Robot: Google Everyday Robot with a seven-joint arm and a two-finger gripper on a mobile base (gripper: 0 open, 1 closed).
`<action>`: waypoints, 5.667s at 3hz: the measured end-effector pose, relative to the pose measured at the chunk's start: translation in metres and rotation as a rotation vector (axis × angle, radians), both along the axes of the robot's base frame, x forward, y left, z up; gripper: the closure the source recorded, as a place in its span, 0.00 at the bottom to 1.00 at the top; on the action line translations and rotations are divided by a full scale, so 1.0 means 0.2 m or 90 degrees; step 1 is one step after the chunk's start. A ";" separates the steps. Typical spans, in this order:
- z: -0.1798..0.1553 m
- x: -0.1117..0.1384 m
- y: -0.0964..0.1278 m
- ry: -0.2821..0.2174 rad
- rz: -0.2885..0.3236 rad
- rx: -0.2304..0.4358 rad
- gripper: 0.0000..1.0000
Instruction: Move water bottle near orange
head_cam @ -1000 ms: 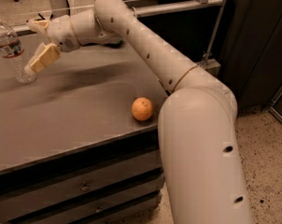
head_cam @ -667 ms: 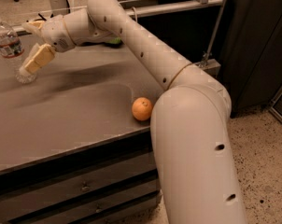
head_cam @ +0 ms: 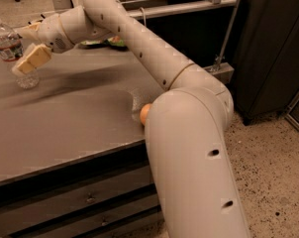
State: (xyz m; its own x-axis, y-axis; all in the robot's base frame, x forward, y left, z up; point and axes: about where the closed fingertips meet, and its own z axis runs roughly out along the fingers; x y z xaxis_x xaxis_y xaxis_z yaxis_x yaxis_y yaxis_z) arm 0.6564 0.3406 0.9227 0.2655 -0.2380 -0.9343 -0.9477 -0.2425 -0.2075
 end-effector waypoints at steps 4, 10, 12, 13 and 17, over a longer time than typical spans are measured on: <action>-0.02 0.04 -0.12 0.044 -0.062 -0.006 1.00; 0.15 0.00 -1.45 0.074 -0.267 -0.013 1.00; 0.16 -0.19 -1.69 0.117 -0.269 -0.021 1.00; 0.12 -0.29 -1.75 0.131 -0.262 -0.012 1.00; -0.04 -0.43 -1.76 0.142 -0.217 0.005 0.36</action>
Offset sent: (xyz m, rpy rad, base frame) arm 0.0156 -0.0105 -0.0070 -0.0305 0.0732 -0.0880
